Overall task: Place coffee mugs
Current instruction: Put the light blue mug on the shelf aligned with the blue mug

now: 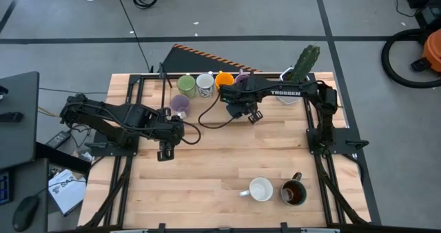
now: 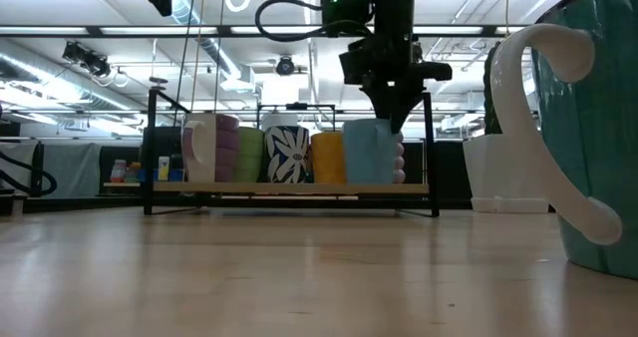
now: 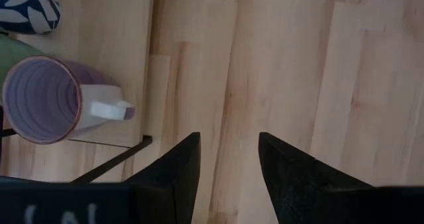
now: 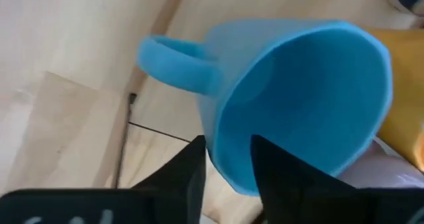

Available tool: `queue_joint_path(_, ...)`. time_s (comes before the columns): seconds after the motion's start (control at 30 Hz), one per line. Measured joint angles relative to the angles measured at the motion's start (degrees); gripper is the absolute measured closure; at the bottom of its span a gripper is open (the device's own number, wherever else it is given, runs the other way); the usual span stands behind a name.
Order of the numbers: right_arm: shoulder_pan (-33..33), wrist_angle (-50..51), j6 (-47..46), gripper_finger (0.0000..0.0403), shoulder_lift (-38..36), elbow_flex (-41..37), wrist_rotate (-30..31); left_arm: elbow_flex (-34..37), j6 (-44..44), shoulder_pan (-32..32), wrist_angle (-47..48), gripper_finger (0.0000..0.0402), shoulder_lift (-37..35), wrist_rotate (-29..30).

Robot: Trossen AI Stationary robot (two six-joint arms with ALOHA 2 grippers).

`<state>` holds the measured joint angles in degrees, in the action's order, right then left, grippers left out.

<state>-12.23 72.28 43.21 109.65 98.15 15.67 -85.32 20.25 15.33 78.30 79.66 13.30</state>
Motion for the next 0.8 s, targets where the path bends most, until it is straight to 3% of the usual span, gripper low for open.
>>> queue_joint_path(0.23,2.43,1.37,-4.22,0.0236,-1.05,2.42,1.0,0.0,-3.93,0.02,-0.05,0.0241,-0.01,4.15)
queue_joint_path(0.43,2.82,3.77,-8.82,0.023,-5.45,3.43,0.0,0.0,-7.63,-0.04,0.11,0.0241,0.0,9.97)
queue_joint_path(0.53,3.32,5.41,-16.05,0.0234,-7.9,3.43,-0.35,0.28,-8.98,-0.35,-0.85,0.0242,-0.02,13.62)
queue_joint_path(0.67,4.72,7.07,-26.18,0.0238,-12.0,1.28,-1.54,4.31,-11.38,-2.15,-8.82,0.0242,-0.02,15.1)
queue_joint_path(0.8,7.19,3.39,-31.04,0.0238,-18.61,-5.69,-2.57,10.61,-15.45,-3.77,-20.48,0.0242,0.09,15.02)
